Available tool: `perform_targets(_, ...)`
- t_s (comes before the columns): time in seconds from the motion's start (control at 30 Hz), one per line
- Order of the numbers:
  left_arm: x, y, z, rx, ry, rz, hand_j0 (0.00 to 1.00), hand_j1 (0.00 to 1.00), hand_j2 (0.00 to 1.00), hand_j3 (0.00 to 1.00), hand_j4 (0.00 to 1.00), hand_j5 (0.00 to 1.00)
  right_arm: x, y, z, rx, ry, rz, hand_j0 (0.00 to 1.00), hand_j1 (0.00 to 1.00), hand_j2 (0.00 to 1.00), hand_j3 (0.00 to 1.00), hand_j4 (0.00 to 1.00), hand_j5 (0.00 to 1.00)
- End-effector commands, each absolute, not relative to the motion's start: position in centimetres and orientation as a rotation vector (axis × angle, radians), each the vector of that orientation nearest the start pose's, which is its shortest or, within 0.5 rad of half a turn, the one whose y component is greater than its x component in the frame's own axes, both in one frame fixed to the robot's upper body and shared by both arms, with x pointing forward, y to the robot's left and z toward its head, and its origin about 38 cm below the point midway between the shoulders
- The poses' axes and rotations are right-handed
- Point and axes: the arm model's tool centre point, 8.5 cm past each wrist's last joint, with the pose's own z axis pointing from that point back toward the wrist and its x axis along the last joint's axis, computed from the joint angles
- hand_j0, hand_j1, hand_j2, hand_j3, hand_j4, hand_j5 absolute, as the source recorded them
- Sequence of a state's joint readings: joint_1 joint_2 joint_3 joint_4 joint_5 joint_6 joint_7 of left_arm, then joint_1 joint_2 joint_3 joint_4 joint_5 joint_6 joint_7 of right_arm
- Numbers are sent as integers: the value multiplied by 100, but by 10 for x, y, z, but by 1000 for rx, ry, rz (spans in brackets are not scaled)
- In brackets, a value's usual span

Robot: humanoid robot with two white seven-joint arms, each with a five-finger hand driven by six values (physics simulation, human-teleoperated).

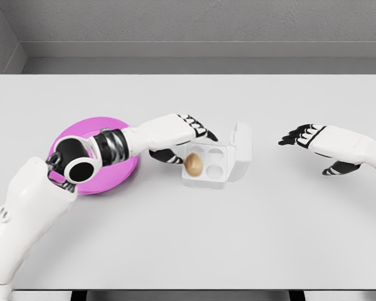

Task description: Pack egg into the box and close the box lid

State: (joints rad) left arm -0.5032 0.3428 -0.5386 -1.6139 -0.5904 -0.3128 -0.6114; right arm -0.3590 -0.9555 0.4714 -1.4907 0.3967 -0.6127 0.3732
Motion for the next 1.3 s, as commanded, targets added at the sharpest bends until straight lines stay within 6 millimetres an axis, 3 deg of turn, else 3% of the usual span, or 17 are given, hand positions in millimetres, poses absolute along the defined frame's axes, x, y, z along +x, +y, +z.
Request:
perform_targets(0.0, 416, 131, 191, 261, -1625, -1919, 100, 100, 100, 100, 100, 100, 386, -365, 179, -413, -1379, 1961, 100, 100, 100, 100, 100, 100)
perform_targets(0.13, 410, 171, 208, 307, -1644, -1870, 100, 100, 100, 100, 100, 100, 386, -363, 179, -411, -1384, 1963, 100, 100, 100, 100, 100, 100)
perform_targets(0.33, 388, 237, 259, 189, -1837, -1839, 100, 100, 100, 100, 100, 100, 387, -356, 176, -399, -1405, 1960, 100, 100, 100, 100, 100, 100)
perform_targets(0.4, 377, 268, 255, 201, -1896, -1813, 100, 100, 100, 100, 100, 100, 387, -347, 170, -373, -1423, 1955, 100, 100, 100, 100, 100, 100)
perform_targets(0.5, 386, 332, 233, 297, -1805, -1604, 100, 100, 100, 100, 100, 100, 384, -336, 172, -356, -1447, 1975, 100, 100, 100, 100, 100, 100)
perform_targets(0.57, 384, 356, 226, 339, -1828, -1458, 100, 100, 100, 100, 100, 100, 382, -333, 171, -345, -1451, 1981, 100, 100, 100, 100, 100, 100)
perform_targets(0.77, 377, 367, 200, 320, -1813, -1336, 100, 100, 100, 100, 100, 100, 378, -321, 178, -331, -1492, 2000, 100, 100, 100, 100, 100, 100)
perform_targets(1.03, 377, 369, 196, 322, -1800, -1335, 100, 100, 100, 100, 100, 100, 369, -300, 189, -298, -1571, 2027, 100, 100, 100, 100, 100, 100)
perform_targets(1.17, 376, 370, 193, 319, -1792, -1335, 100, 100, 100, 100, 100, 100, 363, -278, 191, -256, -1638, 2038, 100, 100, 100, 100, 100, 100)
perform_targets(1.27, 375, 369, 191, 316, -1786, -1337, 100, 100, 100, 100, 100, 100, 354, -243, 187, -168, -1732, 2035, 100, 100, 100, 100, 100, 100)
